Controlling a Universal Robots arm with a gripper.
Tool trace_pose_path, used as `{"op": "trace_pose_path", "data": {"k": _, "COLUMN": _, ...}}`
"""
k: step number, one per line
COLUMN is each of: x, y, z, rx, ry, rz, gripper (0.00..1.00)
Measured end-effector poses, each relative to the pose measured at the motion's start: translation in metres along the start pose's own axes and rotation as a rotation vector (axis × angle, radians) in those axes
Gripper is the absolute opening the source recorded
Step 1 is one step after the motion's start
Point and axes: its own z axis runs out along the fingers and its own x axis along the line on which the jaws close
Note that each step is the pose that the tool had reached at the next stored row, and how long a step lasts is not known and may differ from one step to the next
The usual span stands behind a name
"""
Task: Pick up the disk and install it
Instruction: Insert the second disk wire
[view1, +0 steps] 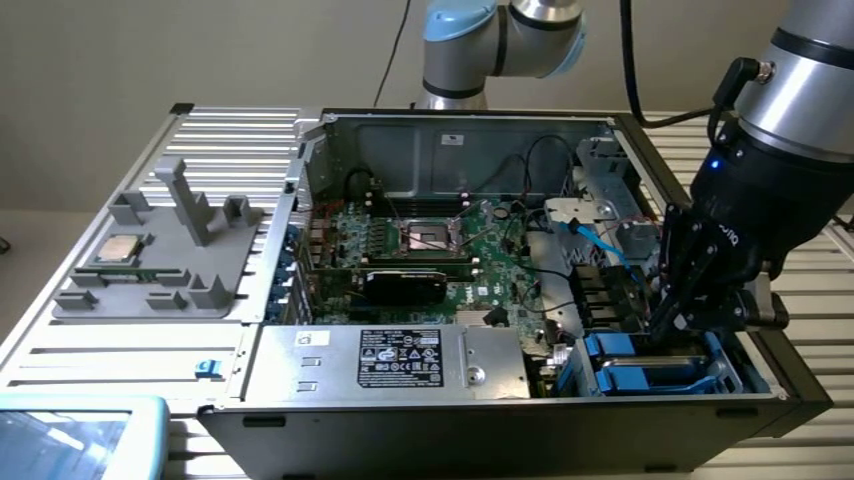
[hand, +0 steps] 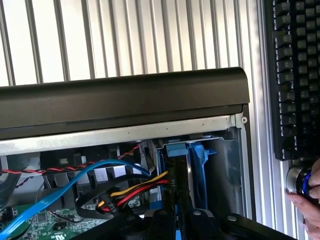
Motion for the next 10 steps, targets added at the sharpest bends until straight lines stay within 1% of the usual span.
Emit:
{"op": "trace_pose_path", "data": {"k": 3, "x": -0.0004, "y": -0.0001, "z": -0.0024, "rx": -0.0002, "ry": -0.0006, "rz": 0.0, "gripper": 0.16}}
{"op": "trace_pose_path", "data": {"k": 10, "x": -0.0004, "y": -0.0001, "z": -0.0027, "rx": -0.0004, "ry": -0.0009, "rz": 0.0, "gripper": 0.16}}
